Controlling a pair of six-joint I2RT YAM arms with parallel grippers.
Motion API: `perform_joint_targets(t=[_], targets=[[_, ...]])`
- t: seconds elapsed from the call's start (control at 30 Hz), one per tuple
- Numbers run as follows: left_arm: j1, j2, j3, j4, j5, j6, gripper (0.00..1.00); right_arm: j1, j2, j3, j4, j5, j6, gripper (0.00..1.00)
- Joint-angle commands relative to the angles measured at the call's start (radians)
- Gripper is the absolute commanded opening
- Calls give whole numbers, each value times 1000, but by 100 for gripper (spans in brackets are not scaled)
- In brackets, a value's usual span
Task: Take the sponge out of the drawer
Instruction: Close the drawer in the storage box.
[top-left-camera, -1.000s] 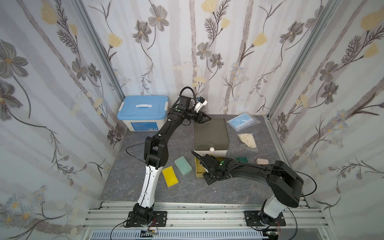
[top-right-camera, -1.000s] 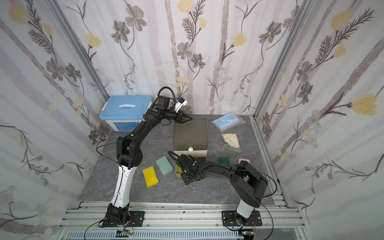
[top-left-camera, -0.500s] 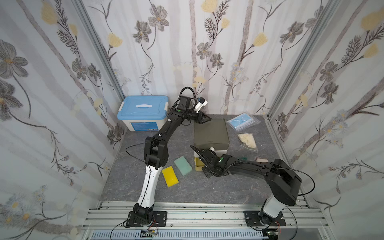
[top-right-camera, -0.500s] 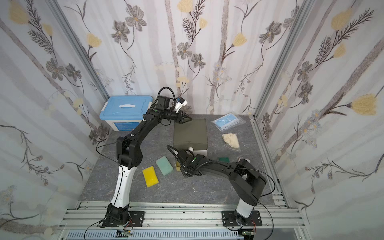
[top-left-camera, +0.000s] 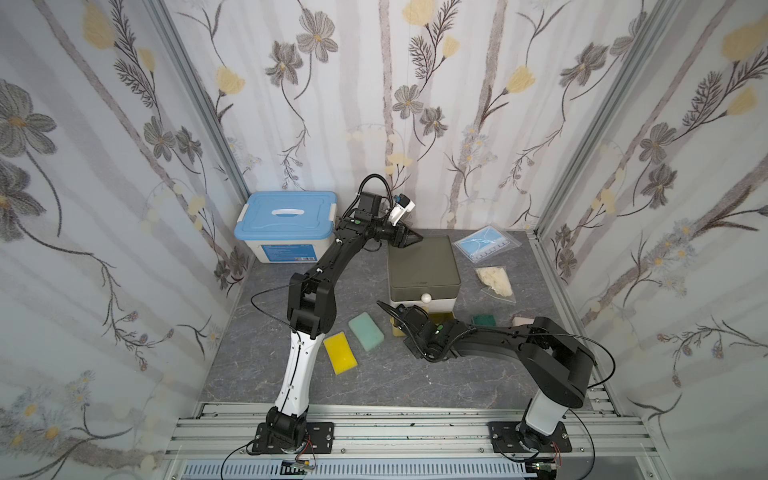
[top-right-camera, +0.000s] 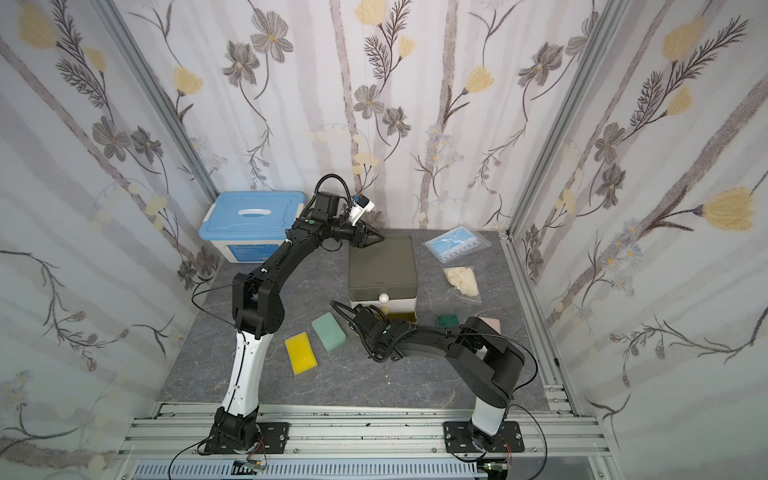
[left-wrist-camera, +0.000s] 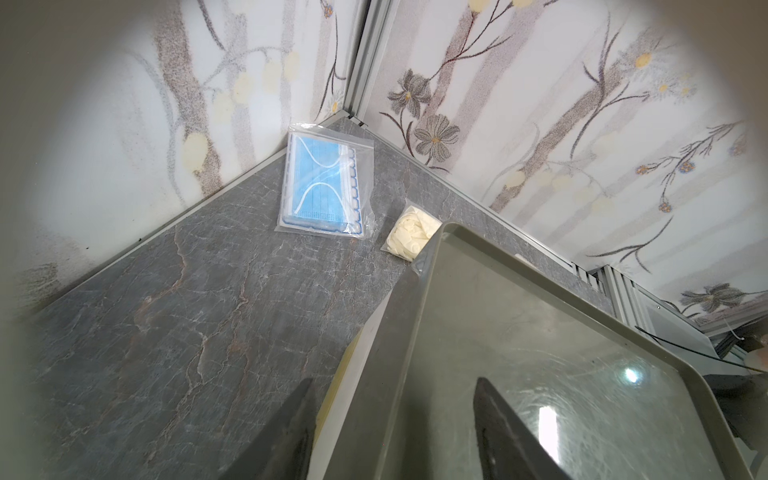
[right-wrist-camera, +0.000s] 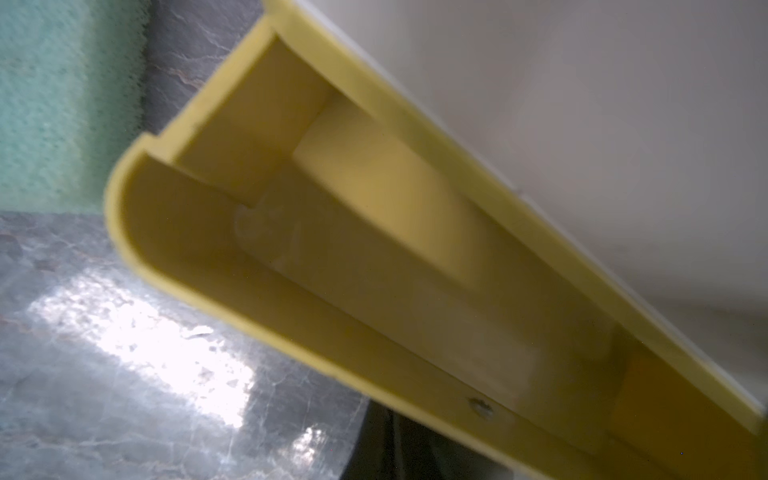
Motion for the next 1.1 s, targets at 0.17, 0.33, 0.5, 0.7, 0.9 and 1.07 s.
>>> perform_joint_targets(t=[0.17, 0.33, 0.5, 0.7, 0.9, 1.07], targets=[[-2, 25, -20, -204, -18, 3, 61, 40, -5, -73, 207, 194, -96, 0], [-3, 22, -25, -204, -17, 5, 61, 52, 7, -98, 286, 241, -129, 0], [-3, 20, -29, -201, -17, 8, 61, 56, 24, -111, 356, 274, -163, 0], [-2, 15, -33, -204, -21, 12, 61, 59, 23, -125, 417, 301, -183, 0], [-2, 11, -32, -207, -21, 16, 61, 60, 27, -140, 473, 325, -206, 0], [-3, 7, -33, -214, -21, 21, 61, 59, 52, -146, 520, 340, -231, 0]])
